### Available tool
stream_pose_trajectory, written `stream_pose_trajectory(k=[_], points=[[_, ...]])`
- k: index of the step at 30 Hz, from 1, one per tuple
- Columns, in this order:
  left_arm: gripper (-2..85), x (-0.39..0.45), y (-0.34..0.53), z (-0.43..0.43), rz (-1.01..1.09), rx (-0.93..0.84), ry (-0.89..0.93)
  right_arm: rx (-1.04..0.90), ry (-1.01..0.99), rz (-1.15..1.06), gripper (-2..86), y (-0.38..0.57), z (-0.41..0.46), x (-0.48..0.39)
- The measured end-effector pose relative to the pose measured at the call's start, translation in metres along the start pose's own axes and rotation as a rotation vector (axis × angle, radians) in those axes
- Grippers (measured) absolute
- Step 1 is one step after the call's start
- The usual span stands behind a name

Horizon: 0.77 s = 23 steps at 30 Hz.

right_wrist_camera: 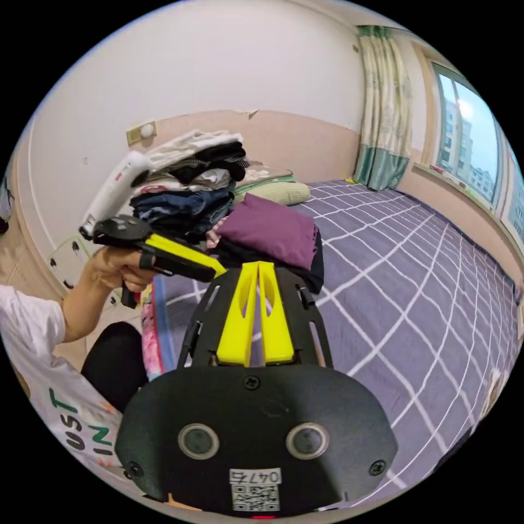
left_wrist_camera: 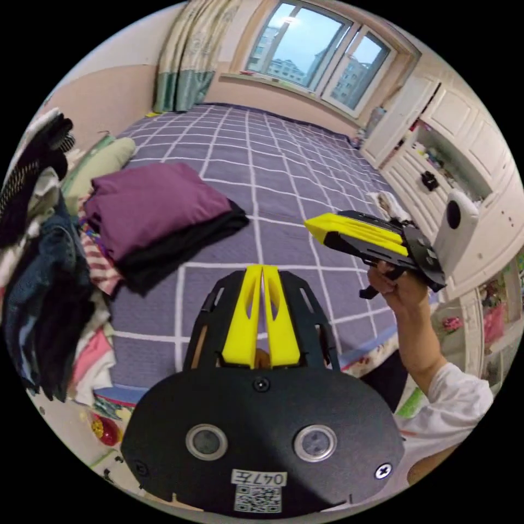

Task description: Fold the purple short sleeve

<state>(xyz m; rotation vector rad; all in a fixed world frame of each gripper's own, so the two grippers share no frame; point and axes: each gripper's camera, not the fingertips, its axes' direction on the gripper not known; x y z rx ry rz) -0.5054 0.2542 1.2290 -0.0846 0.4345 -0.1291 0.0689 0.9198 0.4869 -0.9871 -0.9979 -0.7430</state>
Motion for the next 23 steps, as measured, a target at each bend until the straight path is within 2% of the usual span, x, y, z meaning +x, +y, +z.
stream_pose_trajectory(k=[1,5,9,12,14,18,20,22,23], points=[[-1.0,0.018,0.018,0.009,0.017,-0.008,0.075,0.020,0.003,0.022,-1.1,0.014,-0.019,-0.002],[-1.0,0.075,0.066,0.050,0.069,-0.065,0.166,0.150,0.011,0.271,0.0,0.133,-0.136,-0.006],[-0.9,0.141,0.110,0.114,0.119,-0.235,0.252,0.222,-0.023,0.531,0.7,0.240,-0.227,0.004],[-0.8,0.198,0.118,0.142,0.214,-0.362,0.288,0.293,0.016,0.615,1.2,0.279,-0.295,0.014],[-0.8,0.231,0.113,0.145,0.283,-0.364,0.318,0.360,0.034,0.625,1.4,0.291,-0.337,0.022],[-0.8,0.294,0.101,0.137,0.399,-0.197,0.397,0.393,0.152,0.666,1.3,0.303,-0.406,0.042],[-0.8,0.319,0.100,0.143,0.442,-0.177,0.341,0.371,0.189,0.693,1.1,0.306,-0.420,0.052],[-0.8,0.351,0.098,0.167,0.466,-0.243,0.142,0.341,0.205,0.727,0.8,0.309,-0.428,0.065],[-0.8,0.358,0.098,0.173,0.479,-0.260,0.105,0.310,0.203,0.738,0.7,0.309,-0.432,0.075]])
